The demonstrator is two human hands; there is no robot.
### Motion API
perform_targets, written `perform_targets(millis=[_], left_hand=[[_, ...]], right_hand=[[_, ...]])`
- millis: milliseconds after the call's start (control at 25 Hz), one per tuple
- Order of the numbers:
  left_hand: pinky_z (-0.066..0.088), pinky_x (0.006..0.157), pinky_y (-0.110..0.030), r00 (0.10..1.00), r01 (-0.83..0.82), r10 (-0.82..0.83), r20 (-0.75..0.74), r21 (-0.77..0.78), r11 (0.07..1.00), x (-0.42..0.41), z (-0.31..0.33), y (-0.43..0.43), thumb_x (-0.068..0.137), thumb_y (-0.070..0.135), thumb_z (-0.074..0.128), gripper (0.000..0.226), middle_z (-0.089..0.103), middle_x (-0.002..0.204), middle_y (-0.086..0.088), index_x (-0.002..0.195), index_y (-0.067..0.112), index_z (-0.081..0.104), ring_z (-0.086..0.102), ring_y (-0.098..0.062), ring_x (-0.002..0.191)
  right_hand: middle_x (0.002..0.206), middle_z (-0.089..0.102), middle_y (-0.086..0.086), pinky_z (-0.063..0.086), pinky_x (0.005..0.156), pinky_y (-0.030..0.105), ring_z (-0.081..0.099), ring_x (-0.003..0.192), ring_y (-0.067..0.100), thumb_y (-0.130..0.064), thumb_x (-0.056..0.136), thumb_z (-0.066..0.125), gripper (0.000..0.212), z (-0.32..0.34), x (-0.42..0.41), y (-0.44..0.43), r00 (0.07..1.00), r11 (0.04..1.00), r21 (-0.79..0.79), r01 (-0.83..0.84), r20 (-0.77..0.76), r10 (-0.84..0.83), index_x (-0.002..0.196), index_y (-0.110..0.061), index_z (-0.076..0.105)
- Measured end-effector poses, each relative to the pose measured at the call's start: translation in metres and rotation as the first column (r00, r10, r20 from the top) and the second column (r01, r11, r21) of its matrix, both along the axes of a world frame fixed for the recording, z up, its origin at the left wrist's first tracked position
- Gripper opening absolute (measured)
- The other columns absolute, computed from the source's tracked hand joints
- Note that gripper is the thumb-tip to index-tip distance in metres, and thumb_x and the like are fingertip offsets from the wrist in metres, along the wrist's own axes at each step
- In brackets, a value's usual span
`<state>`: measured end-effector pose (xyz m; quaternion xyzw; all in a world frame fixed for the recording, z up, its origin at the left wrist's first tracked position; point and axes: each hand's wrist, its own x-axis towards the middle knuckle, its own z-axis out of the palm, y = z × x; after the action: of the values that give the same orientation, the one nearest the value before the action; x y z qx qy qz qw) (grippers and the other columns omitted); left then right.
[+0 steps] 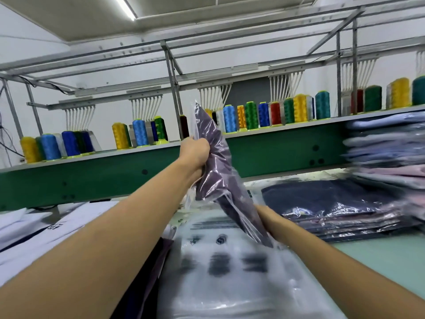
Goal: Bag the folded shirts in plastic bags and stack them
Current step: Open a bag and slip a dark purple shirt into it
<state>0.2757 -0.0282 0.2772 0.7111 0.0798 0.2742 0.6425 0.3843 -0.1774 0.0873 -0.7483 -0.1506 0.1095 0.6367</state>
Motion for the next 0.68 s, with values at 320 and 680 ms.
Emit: perform_targets(millis=[320,680], left_hand=[[0.029,0.032,-0.012,0.995,-0.017,0.009,0.102,0.079,0.997,0.022,0.033,-0.018,0.073,-0.014,0.038,0.047,0.037,0.044,0.001,0.111,0.002,0.06,0.037,-0.005,0.023],[0.035,0.036,-0.015,0.988,-0.024,0.02,0.155,0.026,0.999,0.097,-0.012,-0.038,0.083,-0.01,0.044,0.028,0.055,0.066,-0.002,0.098,0.012,0.055,0.054,-0.015,0.051]], right_hand=[[0.082,0.07,0.013,0.047,0.059,0.026,0.066,0.072,0.022,-0.032,0.06,0.087,0.036,0.028,0.023,-0.011,0.989,0.933,0.359,-0.022,-0.13,0.073,0.083,-0.005,0.077],[0.102,0.069,0.008,0.049,0.067,0.028,0.064,0.082,0.015,-0.015,0.083,0.078,0.035,0.056,0.102,-0.144,0.825,0.86,0.108,0.499,0.243,-0.51,0.113,-0.012,0.058]])
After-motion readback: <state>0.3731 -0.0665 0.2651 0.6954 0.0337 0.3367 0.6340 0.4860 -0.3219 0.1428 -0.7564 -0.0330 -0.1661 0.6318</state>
